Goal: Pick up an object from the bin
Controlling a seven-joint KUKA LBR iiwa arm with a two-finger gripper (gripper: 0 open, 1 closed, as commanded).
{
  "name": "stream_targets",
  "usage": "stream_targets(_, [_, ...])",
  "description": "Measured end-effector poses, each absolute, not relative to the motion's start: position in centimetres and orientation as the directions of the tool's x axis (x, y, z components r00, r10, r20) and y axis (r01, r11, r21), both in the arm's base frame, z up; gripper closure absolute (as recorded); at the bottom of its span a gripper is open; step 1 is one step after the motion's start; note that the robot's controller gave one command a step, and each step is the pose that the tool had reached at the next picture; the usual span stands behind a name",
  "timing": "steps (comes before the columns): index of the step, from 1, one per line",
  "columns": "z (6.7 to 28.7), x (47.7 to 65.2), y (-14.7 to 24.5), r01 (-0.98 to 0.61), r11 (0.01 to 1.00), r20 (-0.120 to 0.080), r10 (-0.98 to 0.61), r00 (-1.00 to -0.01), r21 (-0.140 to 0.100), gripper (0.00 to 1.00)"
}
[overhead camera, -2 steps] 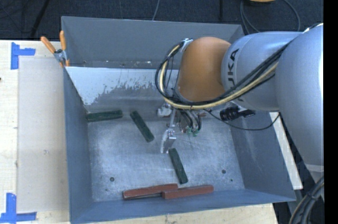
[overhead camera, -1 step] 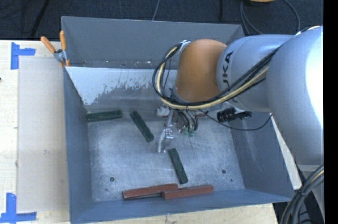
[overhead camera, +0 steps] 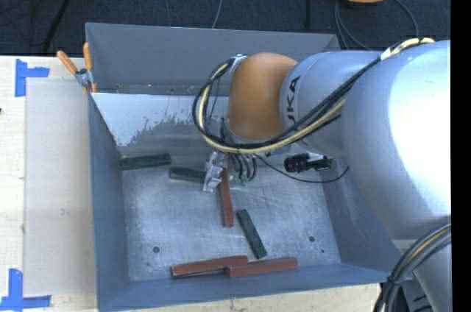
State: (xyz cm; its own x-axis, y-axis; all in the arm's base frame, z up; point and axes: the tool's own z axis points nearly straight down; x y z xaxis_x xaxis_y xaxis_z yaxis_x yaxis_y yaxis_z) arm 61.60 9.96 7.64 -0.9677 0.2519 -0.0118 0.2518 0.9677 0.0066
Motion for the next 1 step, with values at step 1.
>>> stream_targets(1, [7.64,61.6,9.96,0.252,0.968,-0.012,0.252,-0.968,0.007,1.0])
